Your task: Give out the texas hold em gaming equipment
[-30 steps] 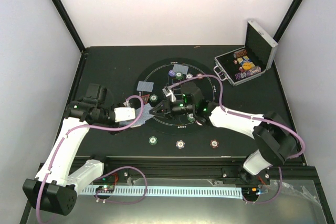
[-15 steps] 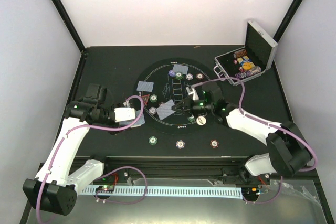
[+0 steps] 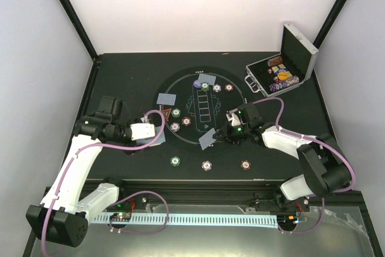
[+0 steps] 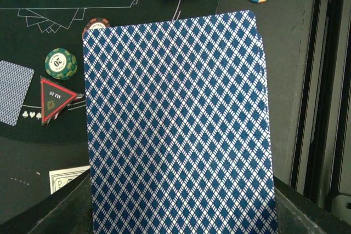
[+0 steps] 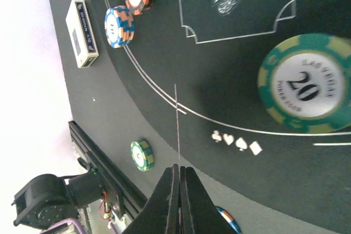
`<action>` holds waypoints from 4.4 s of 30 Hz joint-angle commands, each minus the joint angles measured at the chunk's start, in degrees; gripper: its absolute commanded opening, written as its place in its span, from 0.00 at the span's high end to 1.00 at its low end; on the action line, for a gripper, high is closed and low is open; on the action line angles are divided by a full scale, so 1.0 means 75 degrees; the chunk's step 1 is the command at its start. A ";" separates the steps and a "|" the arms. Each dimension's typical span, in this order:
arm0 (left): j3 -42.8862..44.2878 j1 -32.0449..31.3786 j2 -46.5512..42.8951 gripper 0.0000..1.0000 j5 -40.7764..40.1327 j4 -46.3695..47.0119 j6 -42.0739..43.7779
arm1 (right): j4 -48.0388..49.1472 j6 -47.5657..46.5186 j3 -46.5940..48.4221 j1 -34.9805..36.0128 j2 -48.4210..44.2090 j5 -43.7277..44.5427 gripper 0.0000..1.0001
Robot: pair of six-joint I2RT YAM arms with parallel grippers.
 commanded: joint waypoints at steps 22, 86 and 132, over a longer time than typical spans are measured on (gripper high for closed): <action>0.0140 0.0015 -0.0086 0.98 0.0278 0.0020 0.0106 | 0.1097 0.0352 -0.0471 0.0259 0.0579 -0.0237 0.99; 0.0293 -0.0020 -0.0136 0.98 0.0484 -0.0068 0.0044 | 0.3213 0.2947 0.3471 0.3774 0.2390 -0.0146 0.25; 0.0200 -0.0030 -0.0147 0.98 0.0209 -0.0049 0.0048 | 0.1965 0.2126 0.2796 0.3095 0.1401 -0.0080 0.51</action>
